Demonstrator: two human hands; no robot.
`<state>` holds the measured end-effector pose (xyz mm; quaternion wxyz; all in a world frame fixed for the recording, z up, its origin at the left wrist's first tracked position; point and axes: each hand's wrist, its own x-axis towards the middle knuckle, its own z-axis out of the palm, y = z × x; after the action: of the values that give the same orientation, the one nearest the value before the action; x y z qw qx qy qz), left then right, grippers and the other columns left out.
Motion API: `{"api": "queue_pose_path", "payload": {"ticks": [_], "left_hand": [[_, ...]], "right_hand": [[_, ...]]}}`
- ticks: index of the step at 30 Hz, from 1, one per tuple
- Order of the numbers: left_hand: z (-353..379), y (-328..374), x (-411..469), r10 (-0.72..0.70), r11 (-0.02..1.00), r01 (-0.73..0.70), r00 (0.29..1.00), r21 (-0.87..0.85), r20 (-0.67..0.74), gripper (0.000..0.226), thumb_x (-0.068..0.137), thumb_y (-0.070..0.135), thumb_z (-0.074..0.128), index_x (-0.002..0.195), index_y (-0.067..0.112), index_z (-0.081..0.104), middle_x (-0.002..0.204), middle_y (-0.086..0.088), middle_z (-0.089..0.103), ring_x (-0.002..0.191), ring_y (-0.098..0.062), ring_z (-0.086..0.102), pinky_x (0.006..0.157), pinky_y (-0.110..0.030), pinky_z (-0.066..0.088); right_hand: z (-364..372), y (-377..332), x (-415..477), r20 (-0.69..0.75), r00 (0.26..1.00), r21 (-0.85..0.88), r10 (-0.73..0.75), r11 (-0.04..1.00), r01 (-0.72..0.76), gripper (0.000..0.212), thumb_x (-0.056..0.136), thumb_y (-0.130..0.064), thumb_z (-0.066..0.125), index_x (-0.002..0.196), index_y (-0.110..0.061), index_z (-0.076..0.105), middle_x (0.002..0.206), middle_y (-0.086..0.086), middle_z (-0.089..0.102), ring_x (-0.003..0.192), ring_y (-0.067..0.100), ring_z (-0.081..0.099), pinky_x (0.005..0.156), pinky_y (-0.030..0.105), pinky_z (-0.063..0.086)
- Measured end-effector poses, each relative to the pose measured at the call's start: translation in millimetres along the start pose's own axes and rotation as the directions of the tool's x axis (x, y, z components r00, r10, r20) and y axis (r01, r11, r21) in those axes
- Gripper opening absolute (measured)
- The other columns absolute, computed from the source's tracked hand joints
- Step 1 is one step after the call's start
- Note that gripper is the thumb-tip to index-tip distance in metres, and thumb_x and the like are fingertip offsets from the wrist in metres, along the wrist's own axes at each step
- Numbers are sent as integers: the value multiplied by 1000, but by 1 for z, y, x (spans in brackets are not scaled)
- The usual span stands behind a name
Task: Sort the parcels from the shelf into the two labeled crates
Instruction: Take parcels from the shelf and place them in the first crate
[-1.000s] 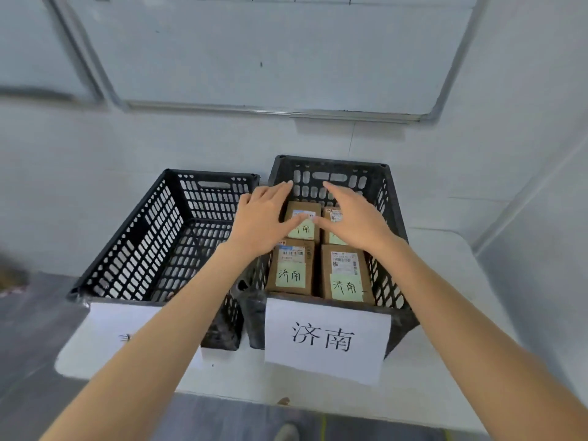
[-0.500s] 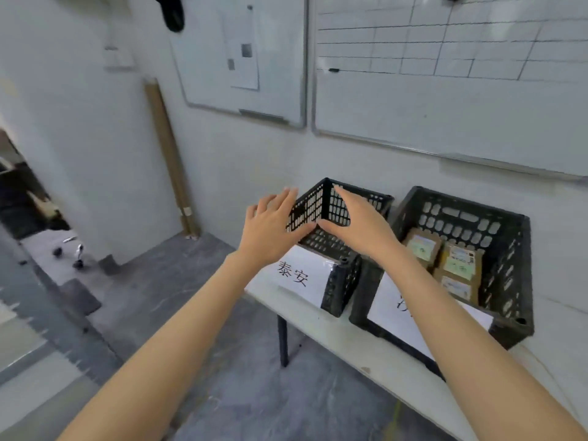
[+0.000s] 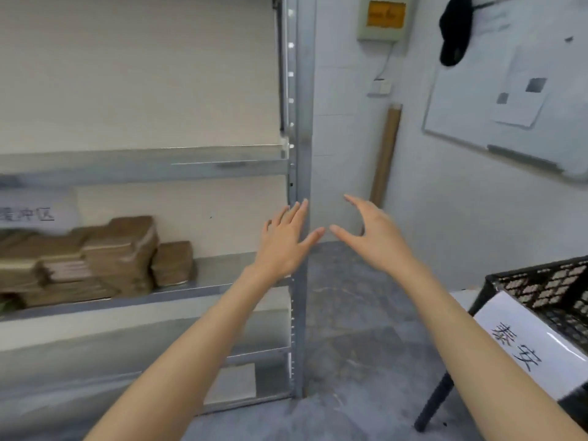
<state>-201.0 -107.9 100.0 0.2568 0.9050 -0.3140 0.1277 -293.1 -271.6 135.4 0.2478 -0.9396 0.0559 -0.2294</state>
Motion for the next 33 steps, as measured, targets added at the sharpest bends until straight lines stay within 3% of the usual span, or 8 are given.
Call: {"api": "queue_pose_path", "payload": {"ticks": [9,15,22,33], "left_hand": [[-69,-200,-30,-321,947,322,946,19,-47,76,95,59,42,153,16,21,157,-3,31,142,-24,28,112,-44,27],[-67,-300,-32,-430,897,429,903,-107,18,80,95,52,49,154,8,16,160,-8,21,147,-23,18,117,-39,20],[-26,-370,-22,-490,832,515,857,-208,164,87,96,40,55,154,4,1,162,-13,1,150,-23,0,120,-35,8],[24,-428,3,-564,789,590,806,-169,182,101,90,37,65,153,3,-5,161,-17,3,149,-29,5,121,-39,11]], "right_hand": [[156,-125,77,181,977,122,-113,988,92,67,92,-45,62,150,-26,35,153,-3,40,140,18,35,109,35,33],[251,-167,121,274,955,130,-114,988,80,65,91,-39,64,148,-23,37,153,-2,40,140,18,36,109,33,32],[350,-164,163,387,921,141,-52,990,-3,67,89,-30,68,148,-16,38,152,5,40,140,22,37,113,31,30],[460,-145,191,648,761,81,47,988,-129,93,83,-33,77,155,-16,22,158,13,27,146,28,25,116,37,27]]}}
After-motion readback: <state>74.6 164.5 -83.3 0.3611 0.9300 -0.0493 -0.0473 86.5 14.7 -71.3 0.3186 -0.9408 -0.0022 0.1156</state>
